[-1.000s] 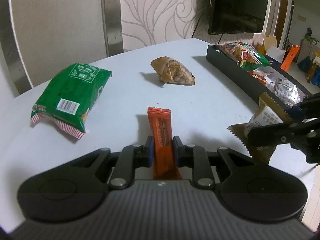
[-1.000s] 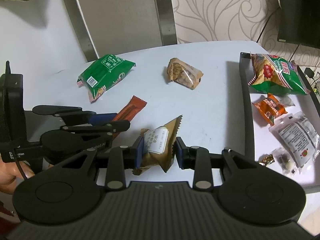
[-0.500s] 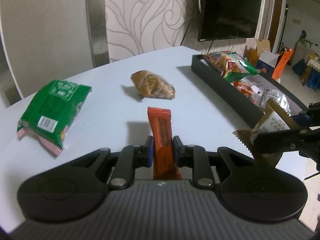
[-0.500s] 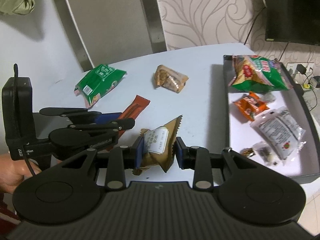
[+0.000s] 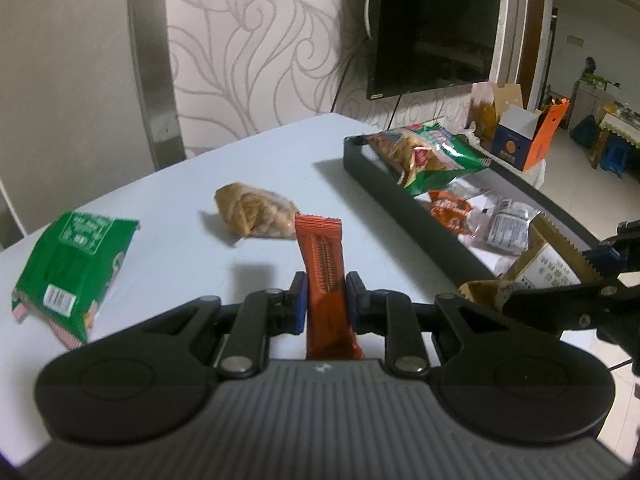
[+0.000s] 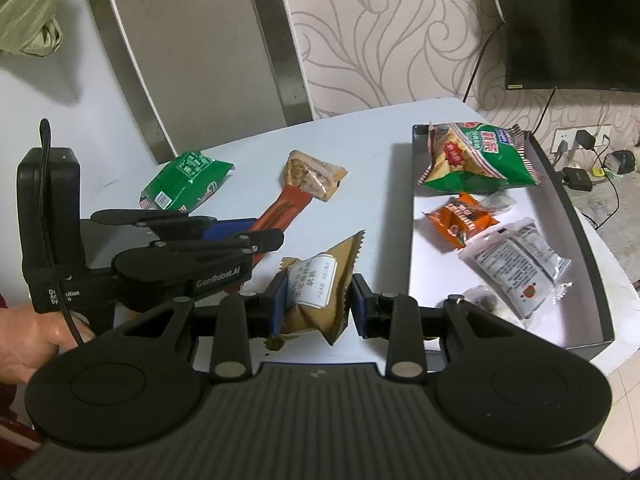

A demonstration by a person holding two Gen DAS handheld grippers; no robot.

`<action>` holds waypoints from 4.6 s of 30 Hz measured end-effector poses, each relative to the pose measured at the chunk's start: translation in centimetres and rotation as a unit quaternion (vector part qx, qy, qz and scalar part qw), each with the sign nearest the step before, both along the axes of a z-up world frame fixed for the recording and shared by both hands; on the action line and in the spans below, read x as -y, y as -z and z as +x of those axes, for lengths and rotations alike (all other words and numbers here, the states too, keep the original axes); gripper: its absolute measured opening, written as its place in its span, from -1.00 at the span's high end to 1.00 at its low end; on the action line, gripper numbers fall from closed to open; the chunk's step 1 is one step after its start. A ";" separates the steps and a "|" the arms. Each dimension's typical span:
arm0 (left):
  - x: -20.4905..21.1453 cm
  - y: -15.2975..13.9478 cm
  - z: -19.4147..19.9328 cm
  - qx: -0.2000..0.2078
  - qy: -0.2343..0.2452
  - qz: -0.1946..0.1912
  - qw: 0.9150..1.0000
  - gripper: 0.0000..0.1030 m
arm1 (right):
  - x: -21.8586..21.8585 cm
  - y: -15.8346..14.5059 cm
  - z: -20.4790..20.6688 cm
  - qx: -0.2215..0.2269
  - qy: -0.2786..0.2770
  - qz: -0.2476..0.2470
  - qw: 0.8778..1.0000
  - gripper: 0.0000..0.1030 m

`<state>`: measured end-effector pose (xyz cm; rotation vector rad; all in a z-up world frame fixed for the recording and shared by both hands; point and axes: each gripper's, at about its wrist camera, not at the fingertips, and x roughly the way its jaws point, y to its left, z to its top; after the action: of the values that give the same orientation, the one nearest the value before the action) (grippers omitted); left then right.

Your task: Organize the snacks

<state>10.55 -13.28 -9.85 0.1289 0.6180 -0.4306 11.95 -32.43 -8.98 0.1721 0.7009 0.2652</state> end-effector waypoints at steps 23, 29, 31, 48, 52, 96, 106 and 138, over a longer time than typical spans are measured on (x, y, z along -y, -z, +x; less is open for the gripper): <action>7.2 -2.6 1.3 0.031 0.049 -0.009 0.998 0.54 | 5.9 -1.2 -1.0 0.020 0.054 0.010 0.998 0.26; 8.7 -2.2 1.9 0.027 0.060 -0.011 0.998 0.54 | 7.2 -1.1 -0.8 0.017 0.065 0.008 0.998 0.26; 9.2 -2.0 2.1 0.026 0.062 -0.011 0.998 0.54 | 7.6 -1.0 -0.7 0.016 0.068 0.007 0.998 0.25; 11.8 -0.6 4.2 0.011 0.074 -0.021 0.997 0.54 | 10.3 -0.3 0.7 0.004 0.087 -0.012 0.996 0.25; 12.2 -0.6 4.3 0.011 0.075 -0.023 0.997 0.54 | 10.7 -0.3 0.7 0.003 0.091 -0.013 0.996 0.25; 14.2 2.5 7.5 -0.003 0.113 -0.001 0.994 0.54 | 10.7 3.4 4.8 -0.033 0.090 -0.039 0.995 0.25; 15.2 2.6 8.5 0.002 0.116 0.009 0.993 0.54 | 10.8 4.2 5.5 -0.038 0.095 -0.051 0.993 0.25; 14.0 2.3 6.7 -0.002 0.097 0.009 0.995 0.46 | 10.5 3.7 3.8 -0.018 0.107 -0.044 0.993 -0.09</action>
<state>17.27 -27.27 -12.17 0.2063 0.6150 -0.6134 15.75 -42.93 -12.67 0.1667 0.7219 0.0270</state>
